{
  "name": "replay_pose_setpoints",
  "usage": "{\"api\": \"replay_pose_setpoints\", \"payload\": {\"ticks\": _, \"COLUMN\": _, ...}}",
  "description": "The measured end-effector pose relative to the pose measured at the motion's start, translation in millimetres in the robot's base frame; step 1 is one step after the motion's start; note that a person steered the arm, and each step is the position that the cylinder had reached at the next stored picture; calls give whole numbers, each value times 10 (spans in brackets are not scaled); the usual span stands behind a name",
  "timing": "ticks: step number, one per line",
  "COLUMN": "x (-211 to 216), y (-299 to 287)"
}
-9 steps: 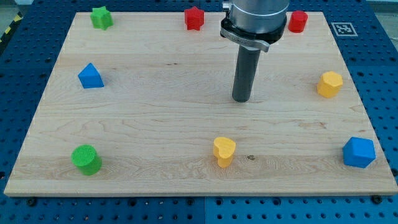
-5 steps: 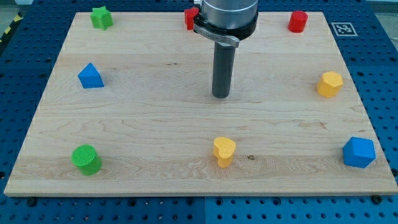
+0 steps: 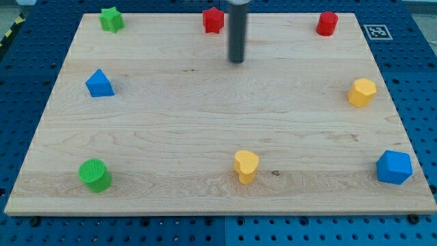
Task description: Place your hand at the center right corner
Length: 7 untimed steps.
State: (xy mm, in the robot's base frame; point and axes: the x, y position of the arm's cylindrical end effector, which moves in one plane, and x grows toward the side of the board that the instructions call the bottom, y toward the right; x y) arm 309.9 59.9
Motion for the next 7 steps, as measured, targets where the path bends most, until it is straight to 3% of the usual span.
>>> {"api": "replay_pose_setpoints", "payload": {"ticks": 1, "x": -216, "y": 950}}
{"api": "replay_pose_setpoints", "payload": {"ticks": 2, "x": 262, "y": 1610}}
{"api": "replay_pose_setpoints", "payload": {"ticks": 3, "x": 722, "y": 1742}}
{"api": "replay_pose_setpoints", "payload": {"ticks": 4, "x": 724, "y": 1743}}
{"api": "replay_pose_setpoints", "payload": {"ticks": 6, "x": 906, "y": 2435}}
{"api": "replay_pose_setpoints", "payload": {"ticks": 7, "x": 954, "y": 2446}}
